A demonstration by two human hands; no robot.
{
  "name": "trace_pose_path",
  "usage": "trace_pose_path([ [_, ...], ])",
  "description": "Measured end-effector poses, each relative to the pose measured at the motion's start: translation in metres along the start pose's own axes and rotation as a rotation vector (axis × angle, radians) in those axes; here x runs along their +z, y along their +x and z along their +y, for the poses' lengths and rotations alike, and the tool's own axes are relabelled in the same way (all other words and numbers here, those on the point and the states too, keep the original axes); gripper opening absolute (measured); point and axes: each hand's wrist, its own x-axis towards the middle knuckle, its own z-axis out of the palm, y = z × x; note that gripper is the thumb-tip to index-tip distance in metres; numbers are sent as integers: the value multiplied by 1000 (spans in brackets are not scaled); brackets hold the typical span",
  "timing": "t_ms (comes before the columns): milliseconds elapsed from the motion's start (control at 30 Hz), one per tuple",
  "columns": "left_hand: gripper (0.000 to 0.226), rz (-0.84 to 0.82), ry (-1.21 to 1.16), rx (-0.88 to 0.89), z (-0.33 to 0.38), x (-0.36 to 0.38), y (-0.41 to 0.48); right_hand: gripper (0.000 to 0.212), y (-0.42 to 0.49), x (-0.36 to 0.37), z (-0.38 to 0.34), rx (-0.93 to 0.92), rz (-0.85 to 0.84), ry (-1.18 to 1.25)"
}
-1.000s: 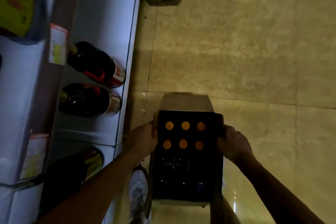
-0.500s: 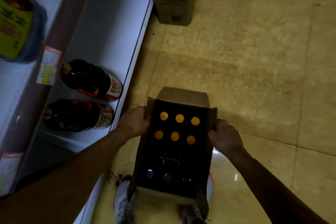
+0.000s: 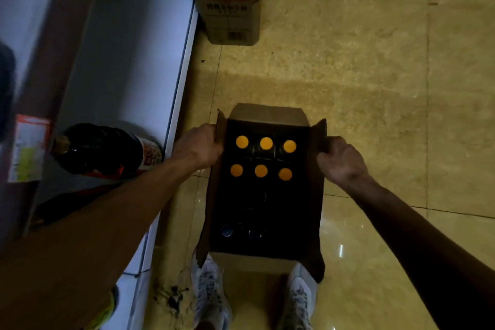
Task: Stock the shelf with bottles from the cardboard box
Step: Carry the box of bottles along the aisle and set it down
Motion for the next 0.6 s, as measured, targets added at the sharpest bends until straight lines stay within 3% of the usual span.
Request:
trace_pose_path([
  [267, 32, 33, 29, -9, -8, 5, 4, 24, -1, 3, 6, -34, 8, -32],
  [600, 28, 67, -51, -2, -1, 11, -1, 33, -3, 11, -3, -39, -4, -69],
])
